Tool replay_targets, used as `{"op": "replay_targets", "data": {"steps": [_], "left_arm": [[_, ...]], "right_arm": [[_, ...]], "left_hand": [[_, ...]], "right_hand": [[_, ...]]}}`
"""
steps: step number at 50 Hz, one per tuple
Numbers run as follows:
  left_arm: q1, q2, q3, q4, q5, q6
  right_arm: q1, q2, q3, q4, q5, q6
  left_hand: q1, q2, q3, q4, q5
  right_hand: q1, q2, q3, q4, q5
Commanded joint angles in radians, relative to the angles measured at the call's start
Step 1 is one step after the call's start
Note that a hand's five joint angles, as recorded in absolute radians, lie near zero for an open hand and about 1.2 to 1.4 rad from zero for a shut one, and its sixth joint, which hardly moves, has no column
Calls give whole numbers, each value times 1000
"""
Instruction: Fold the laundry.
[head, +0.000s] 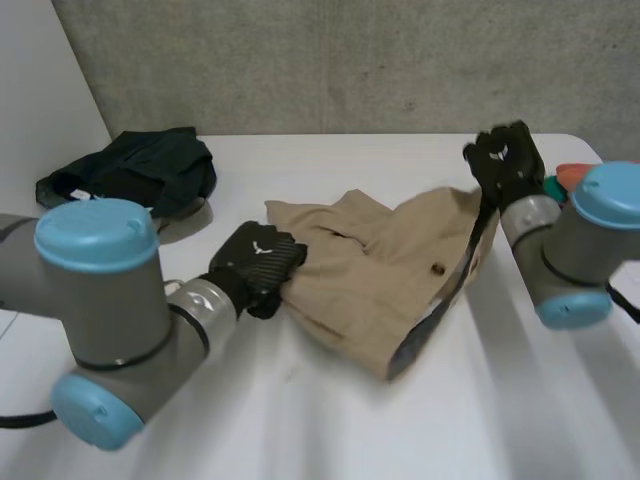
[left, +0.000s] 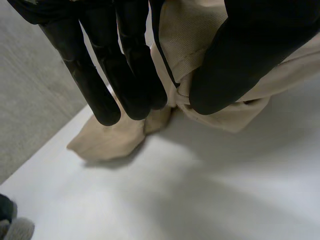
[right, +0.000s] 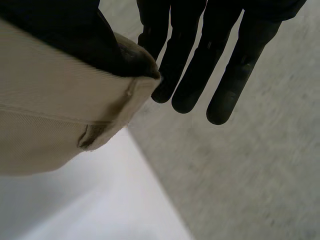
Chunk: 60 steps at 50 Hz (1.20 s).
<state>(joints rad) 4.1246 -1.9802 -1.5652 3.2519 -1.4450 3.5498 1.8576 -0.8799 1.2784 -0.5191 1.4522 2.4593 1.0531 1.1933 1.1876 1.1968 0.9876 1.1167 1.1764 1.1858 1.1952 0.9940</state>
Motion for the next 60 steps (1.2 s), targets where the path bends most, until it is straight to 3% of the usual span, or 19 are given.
{"op": "replay_targets", "data": {"steps": [1,3,5,6,11,16,20,25,29,33,39,43,47,53,57,58,59,60], "left_arm": [[-179,-58,28,91,-115,-58],[-221,-110,63,124,-129,-57],[-236,-131,85,132,-140,-55],[-242,-138,97,134,-158,-57],[-227,-112,94,132,-221,-48],[-155,-17,53,126,-222,-51],[-101,53,-13,124,-207,-51],[-58,83,-68,124,-152,-54],[5,72,-101,121,-95,-58],[17,15,-113,80,-11,-92],[14,-55,-90,25,40,-190],[14,-95,-62,23,45,-255],[5,-158,-17,23,45,-301],[-32,-181,27,23,45,-341],[-60,-189,40,23,45,-379],[-66,-192,43,23,45,-385],[-81,-200,51,23,45,-397],[-89,-201,56,23,45,-401]], "right_arm": [[2,219,-237,-15,-82,10],[0,249,-246,-18,-99,12],[0,252,-246,-18,-95,13],[-3,248,-243,-16,-79,17],[-21,145,-168,14,11,24],[-54,-72,-38,135,50,29],[-55,-214,39,336,51,44],[-57,-336,125,647,60,183],[-52,-433,241,792,42,337],[-41,-527,379,786,37,397],[34,-599,571,700,7,412],[156,-573,676,517,22,412],[195,-480,697,415,82,411],[209,-381,699,380,140,398],[212,-366,700,337,148,397],[213,-367,700,308,151,397],[212,-370,700,291,154,395],[209,-378,700,272,157,395]], "left_hand": [[343,203,209,199,234],[233,93,98,89,124],[130,-10,-5,-14,21],[30,-110,-104,-113,-79],[-414,-554,-548,-557,-523],[-508,-648,-642,-651,-617],[-552,-692,-686,-696,-661],[-552,-692,-686,-696,-661],[-537,-677,-672,-681,-646],[-525,-666,-660,-669,-634],[-525,-666,-660,-669,-634],[-523,-663,-657,-666,-632],[-523,-663,-657,-666,-632],[-520,-660,-654,-663,-629],[-517,-657,-651,-660,-626],[-517,-657,-651,-660,-626],[-517,-657,-651,-660,-626],[-517,-657,-651,-660,-626]], "right_hand": [[280,220,210,201,228],[193,134,124,115,142],[-176,-235,-245,-254,-227],[-520,-580,-589,-599,-572],[-942,-1002,-1011,-1021,-994],[-942,-1002,-1011,-1021,-994],[-942,-1002,-1011,-1021,-994],[-897,-957,-966,-975,-949],[-891,-951,-960,-969,-943],[-879,-939,-948,-958,-931],[-806,-865,-875,-884,-858],[-762,-821,-831,-840,-814],[-738,-798,-807,-817,-790],[-712,-771,-781,-790,-764],[-443,-502,-512,-521,-494],[-17,-77,-86,-96,-69],[237,177,168,158,185],[279,219,210,201,227]]}}
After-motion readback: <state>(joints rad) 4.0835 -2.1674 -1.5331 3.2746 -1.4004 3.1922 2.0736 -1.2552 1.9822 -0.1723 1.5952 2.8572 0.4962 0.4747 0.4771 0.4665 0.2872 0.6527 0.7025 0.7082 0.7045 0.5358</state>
